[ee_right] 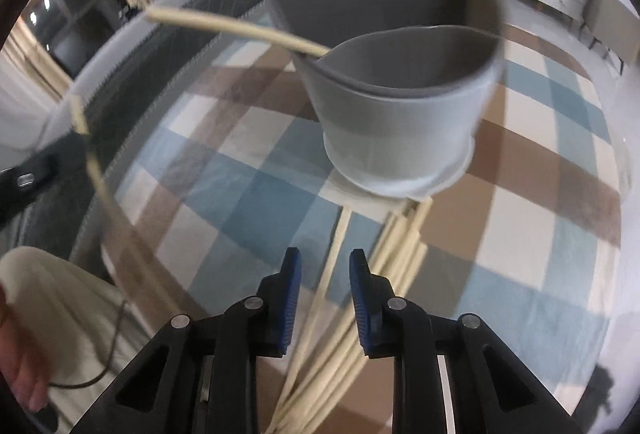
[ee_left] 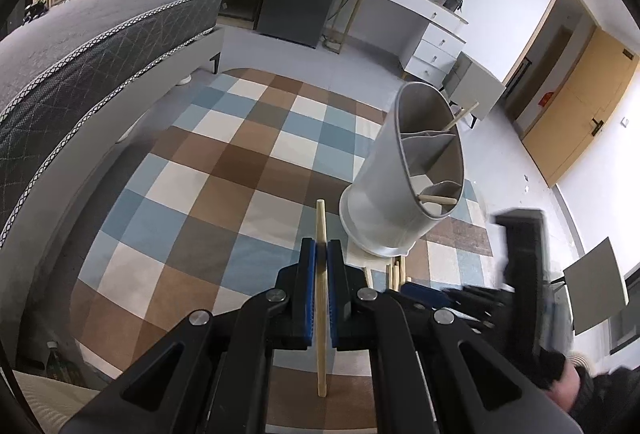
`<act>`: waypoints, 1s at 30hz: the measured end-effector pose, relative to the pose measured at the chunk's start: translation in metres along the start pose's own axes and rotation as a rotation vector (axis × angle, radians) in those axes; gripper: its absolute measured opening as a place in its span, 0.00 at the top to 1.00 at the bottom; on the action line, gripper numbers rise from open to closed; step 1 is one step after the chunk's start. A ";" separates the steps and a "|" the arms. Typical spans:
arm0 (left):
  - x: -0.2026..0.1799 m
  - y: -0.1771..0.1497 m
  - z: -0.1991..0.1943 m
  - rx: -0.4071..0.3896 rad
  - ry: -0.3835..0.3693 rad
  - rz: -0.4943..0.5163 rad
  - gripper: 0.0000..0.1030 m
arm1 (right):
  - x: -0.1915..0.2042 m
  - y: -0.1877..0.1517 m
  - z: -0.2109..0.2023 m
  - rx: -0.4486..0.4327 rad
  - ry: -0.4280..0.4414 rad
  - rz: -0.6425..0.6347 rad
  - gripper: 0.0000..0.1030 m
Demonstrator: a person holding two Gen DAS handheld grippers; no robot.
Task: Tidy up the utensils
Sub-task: 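Close the right tool on another chopstick while the left tool holds its chopstick, then lift both held chopsticks and carry them above the grey holder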
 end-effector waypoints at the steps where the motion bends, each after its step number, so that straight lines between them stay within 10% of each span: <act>1: 0.002 -0.001 -0.001 0.003 -0.005 -0.008 0.99 | 0.002 0.004 0.009 0.024 -0.020 -0.011 0.82; 17: 0.025 -0.005 -0.002 0.039 -0.055 -0.092 0.99 | 0.018 0.013 0.045 0.034 -0.208 -0.083 0.93; 30: 0.020 -0.008 -0.007 0.032 -0.050 -0.062 0.99 | 0.012 0.002 -0.022 -0.243 0.009 0.035 0.95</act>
Point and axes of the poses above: each gripper's, at about its wrist camera, not at the fingertips, and z roughly the way its jaws point, x to its left, y to its top, the point moved 4 cm from there along z, roughly the way its jaws point, and after that the axes turned 13 degrees about z, right-handed, at the moved point
